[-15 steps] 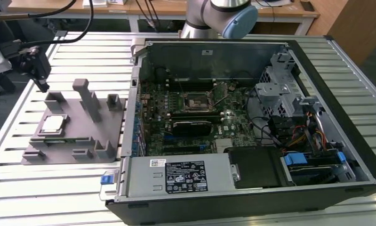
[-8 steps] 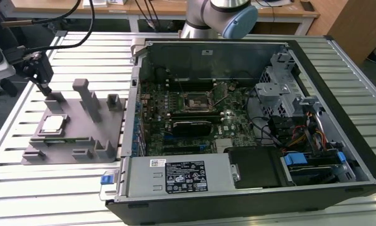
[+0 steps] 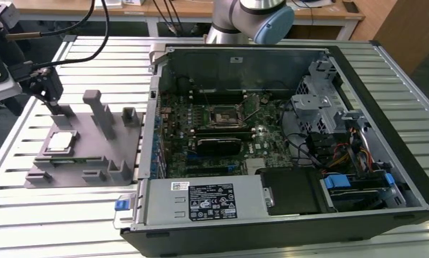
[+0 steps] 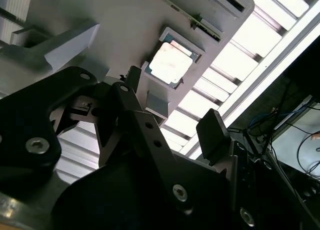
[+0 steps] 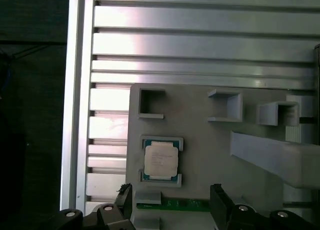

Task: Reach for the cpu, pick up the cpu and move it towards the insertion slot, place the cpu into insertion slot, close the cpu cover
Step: 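Pick up the cpu and move it towards the insertion slot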

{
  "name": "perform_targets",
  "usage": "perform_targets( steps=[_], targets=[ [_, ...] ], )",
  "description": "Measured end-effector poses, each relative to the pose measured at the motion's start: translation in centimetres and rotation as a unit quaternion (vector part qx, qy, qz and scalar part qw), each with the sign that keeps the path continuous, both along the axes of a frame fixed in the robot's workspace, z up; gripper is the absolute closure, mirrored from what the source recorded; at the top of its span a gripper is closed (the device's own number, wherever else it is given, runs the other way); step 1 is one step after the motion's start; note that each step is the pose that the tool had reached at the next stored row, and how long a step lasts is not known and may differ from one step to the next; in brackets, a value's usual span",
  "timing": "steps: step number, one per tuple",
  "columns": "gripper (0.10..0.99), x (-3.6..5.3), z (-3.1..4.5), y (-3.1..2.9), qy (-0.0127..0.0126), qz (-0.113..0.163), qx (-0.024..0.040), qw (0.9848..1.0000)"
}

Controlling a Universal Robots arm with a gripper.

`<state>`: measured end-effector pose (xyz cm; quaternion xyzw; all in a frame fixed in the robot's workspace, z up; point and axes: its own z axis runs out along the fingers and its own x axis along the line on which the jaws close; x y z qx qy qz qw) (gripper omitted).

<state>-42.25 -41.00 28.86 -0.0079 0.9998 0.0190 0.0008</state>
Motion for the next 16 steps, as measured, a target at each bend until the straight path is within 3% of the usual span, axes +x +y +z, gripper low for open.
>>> perform_targets(
  steps=[16],
  targets=[
    [0.369, 0.04, -2.53, -0.01, -0.0001, 0.000, 0.0000, 1.0000]
  ],
)
